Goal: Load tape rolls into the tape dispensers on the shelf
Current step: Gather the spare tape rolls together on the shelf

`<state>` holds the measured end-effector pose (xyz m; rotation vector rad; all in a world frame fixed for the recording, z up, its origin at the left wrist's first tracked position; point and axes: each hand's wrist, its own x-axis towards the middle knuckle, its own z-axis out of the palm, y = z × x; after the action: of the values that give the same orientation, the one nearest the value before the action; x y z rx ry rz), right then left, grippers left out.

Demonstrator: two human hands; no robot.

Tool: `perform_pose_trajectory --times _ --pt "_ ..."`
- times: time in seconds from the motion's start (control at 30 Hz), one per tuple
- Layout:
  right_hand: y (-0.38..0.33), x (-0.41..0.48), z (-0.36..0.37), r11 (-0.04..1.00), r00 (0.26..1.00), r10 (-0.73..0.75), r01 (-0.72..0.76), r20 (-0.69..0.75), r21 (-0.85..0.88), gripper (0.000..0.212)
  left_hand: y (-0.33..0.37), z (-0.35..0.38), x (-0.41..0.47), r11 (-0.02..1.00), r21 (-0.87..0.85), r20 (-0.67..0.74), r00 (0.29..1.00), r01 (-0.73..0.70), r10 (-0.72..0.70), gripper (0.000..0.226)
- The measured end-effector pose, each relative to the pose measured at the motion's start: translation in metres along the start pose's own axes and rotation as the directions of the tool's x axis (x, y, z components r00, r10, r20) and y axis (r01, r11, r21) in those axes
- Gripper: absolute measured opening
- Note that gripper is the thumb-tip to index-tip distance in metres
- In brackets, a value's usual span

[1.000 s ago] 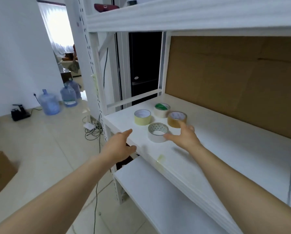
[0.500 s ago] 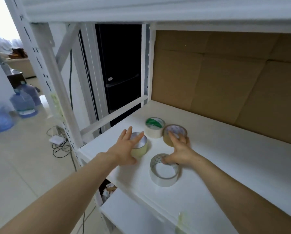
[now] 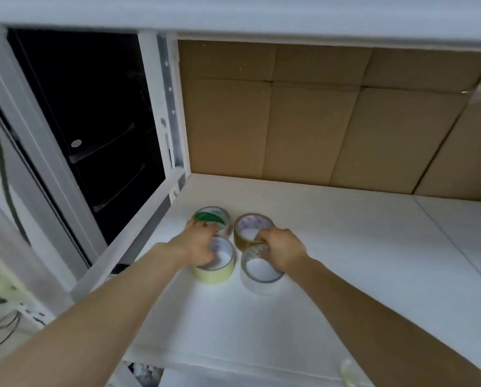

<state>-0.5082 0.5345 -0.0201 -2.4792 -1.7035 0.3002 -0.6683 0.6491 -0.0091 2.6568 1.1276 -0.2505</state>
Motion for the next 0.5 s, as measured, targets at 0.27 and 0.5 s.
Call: perform_pose_trajectory --times 0.27,0.5 --pt "0.067 -0.066 -0.022 0.995 0.992 0.096 -0.095 -0.080 0.017 0.028 0.071 -0.002 0.015 0.966 0.037 -0.228 0.939 -0.257 0.259 0.019" --pt "0.218 -0.191 -0.064 0.954 0.938 0.301 -0.292 -0.173 0.076 0.028 0.272 0.010 0.011 0.878 0.092 -0.251 0.843 -0.470 0.477 0.019"
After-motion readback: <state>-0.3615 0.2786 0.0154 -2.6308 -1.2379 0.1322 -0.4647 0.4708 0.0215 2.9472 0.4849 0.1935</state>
